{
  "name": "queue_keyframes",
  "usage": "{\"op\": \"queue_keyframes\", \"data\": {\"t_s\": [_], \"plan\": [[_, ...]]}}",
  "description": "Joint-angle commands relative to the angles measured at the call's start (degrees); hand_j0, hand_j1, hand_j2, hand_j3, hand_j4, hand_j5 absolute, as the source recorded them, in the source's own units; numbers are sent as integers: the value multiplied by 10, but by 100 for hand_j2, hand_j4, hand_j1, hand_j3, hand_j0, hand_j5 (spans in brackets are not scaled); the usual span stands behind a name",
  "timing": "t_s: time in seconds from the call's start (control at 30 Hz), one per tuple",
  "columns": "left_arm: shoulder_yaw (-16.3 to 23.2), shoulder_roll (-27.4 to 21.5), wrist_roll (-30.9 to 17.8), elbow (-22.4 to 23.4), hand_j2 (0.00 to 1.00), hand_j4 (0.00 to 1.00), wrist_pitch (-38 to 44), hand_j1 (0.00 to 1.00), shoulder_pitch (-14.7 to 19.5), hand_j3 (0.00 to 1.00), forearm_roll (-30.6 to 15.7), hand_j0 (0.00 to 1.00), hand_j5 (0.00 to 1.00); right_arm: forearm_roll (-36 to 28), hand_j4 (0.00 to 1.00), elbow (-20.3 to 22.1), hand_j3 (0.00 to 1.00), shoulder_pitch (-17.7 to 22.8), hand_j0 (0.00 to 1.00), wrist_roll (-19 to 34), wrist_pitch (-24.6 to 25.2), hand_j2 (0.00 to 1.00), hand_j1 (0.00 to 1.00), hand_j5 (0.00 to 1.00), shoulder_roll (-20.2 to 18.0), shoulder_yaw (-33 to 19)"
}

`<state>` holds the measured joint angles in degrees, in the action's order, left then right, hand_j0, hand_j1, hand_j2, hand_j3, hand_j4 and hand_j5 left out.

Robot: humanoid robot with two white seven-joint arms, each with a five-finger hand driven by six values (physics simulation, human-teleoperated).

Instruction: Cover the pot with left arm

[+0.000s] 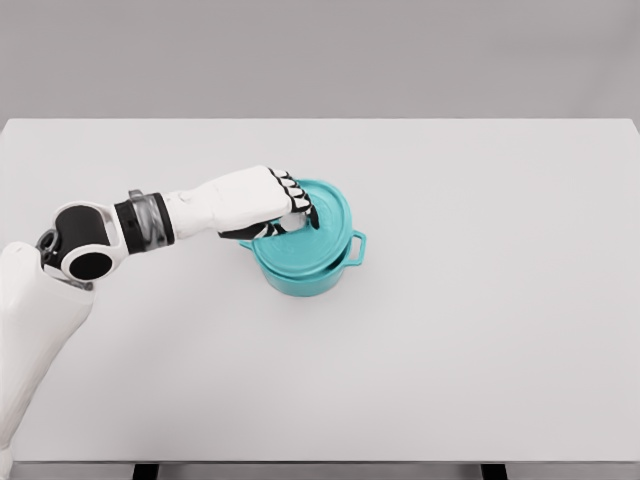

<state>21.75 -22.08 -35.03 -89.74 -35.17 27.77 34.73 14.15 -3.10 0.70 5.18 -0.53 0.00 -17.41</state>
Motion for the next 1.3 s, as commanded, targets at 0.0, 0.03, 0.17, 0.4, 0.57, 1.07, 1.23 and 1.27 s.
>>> {"op": "queue_keyframes", "data": {"t_s": [0.0, 0.03, 0.17, 0.4, 0.57, 1.07, 1.23, 1.27], "plan": [[0, 0, 0, 1, 62, 62, 2, 62, 0, 62, -4, 62, 62, 0, 100, 0, 100, 0, 100, 0, 0, 100, 100, 100, 0, 0], [0, 1, 0, 1, 62, 62, 2, 62, 1, 62, -4, 62, 62, 0, 100, 0, 100, 0, 100, 0, 0, 100, 100, 100, 0, 0], [0, 4, 0, 11, 63, 63, 2, 63, 1, 63, -4, 63, 63, 0, 100, 0, 100, 0, 100, 0, 0, 100, 100, 100, 0, 0], [0, 4, 0, 11, 67, 67, 2, 67, 1, 67, -4, 67, 67, 0, 100, 0, 100, 0, 100, 0, 0, 100, 100, 100, 0, 0], [1, 4, 0, 11, 68, 68, 2, 68, 1, 68, -4, 68, 68, 0, 100, 0, 100, 0, 100, 0, 0, 100, 100, 100, 0, 0], [0, 2, 0, 11, 85, 85, 2, 85, 1, 85, -4, 85, 85, 0, 100, -1, 100, 0, 100, 0, 0, 100, 100, 100, 0, 0], [0, 0, 0, 8, 85, 85, 2, 85, 1, 85, -4, 85, 85, 0, 100, -1, 100, 0, 100, 0, 0, 100, 100, 100, 0, 0], [-1, 0, 0, 7, 85, 85, 2, 85, 1, 85, -4, 85, 85, 0, 100, 0, 100, 0, 100, 0, 0, 100, 100, 100, 0, 0]]}}
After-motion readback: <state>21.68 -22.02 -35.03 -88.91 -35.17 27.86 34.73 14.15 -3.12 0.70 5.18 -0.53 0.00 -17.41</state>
